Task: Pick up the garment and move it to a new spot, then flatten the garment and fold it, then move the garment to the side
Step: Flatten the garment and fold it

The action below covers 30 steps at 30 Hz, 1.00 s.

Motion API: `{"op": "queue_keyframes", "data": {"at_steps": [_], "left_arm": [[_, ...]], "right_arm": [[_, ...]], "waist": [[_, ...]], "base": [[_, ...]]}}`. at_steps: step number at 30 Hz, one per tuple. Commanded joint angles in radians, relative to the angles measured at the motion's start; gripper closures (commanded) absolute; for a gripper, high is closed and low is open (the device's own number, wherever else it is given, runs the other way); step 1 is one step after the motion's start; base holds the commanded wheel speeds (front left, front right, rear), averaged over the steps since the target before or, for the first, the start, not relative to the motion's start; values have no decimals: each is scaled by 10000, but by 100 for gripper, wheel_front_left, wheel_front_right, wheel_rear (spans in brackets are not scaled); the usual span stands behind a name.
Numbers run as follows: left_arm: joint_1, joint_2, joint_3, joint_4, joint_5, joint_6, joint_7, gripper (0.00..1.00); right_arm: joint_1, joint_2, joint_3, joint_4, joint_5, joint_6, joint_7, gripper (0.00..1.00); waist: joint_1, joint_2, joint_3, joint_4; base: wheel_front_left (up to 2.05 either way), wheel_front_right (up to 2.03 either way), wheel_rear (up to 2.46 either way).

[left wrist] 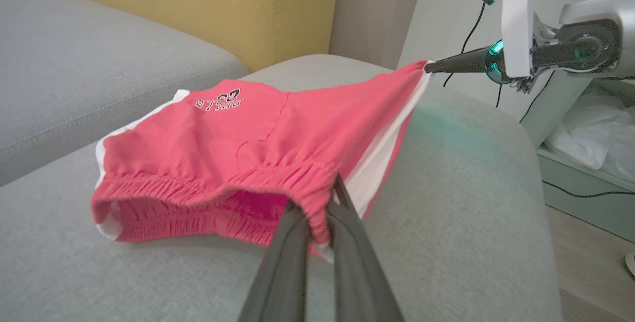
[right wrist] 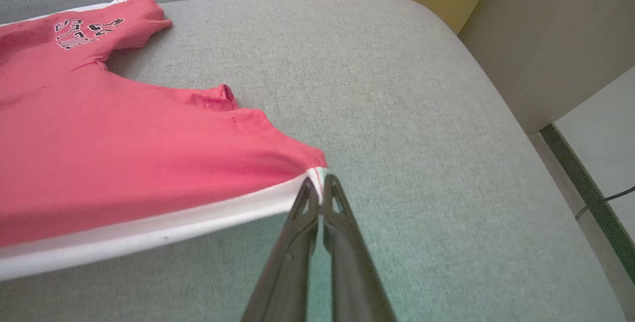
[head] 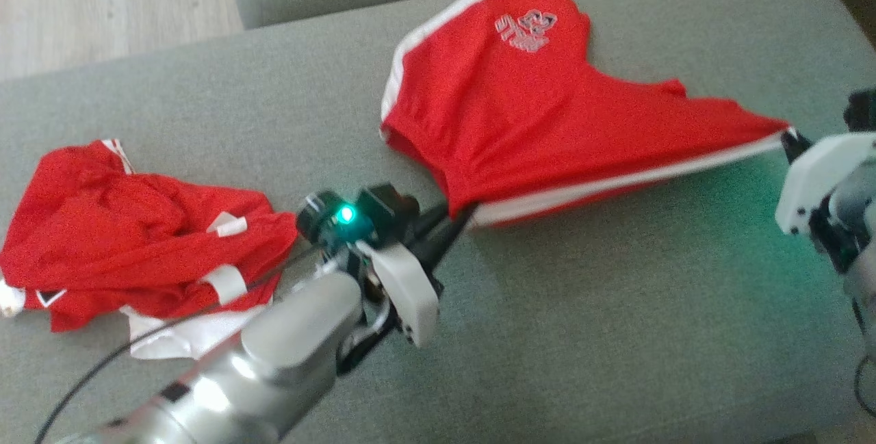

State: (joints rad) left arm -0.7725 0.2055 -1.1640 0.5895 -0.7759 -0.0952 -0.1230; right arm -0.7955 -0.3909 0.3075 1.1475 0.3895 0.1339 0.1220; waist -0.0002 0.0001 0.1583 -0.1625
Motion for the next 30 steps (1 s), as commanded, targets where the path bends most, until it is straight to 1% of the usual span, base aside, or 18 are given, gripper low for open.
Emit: {"op": "queue_keyframes", "data": {"at_steps": [1,5,9,12,15,18,21,26,30], "left_arm": [[-65,424,319,-245,-94,202,43,100],[560,490,141,-1001,-216,521,270,100],[950,589,85,-1781,-309,917,472,100],[993,683,214,-2158,-355,1243,523,100],[826,725,485,-2315,-390,1549,451,100],[571,687,746,-2320,-427,1752,369,100],[266,575,895,-2192,-429,1842,360,100],[-289,237,1172,-1746,-499,1909,280,100],[-703,-104,1330,-1337,-564,1852,170,100]], "right_arm": [[276,-620,99,-287,182,-32,43,100],[972,-1003,159,-925,622,-32,293,100],[1497,-1363,-65,-1659,933,-32,404,100],[1711,-1477,-396,-2244,984,-32,396,100],[1692,-1499,-763,-2828,769,-32,294,100],[1418,-1352,-1258,-3329,443,-32,171,100],[1012,-1105,-1672,-3724,-23,-32,182,100],[147,-687,-2224,-4055,-992,-32,286,100],[-648,-409,-2461,-4001,-1697,-32,421,100]], "waist": [[2,-1,-246,-35],[2,-1,-482,-45],[2,-1,-479,-34],[2,-1,-279,21],[2,-1,25,151],[2,-1,361,317],[2,-1,733,539],[2,-1,1362,990],[2,-1,1825,1357]], "base": [[0,0,0],[0,0,0],[0,0,0],[0,0,0],[0,0,0],[0,0,0],[0,0,0],[0,0,0],[0,0,0]]}}
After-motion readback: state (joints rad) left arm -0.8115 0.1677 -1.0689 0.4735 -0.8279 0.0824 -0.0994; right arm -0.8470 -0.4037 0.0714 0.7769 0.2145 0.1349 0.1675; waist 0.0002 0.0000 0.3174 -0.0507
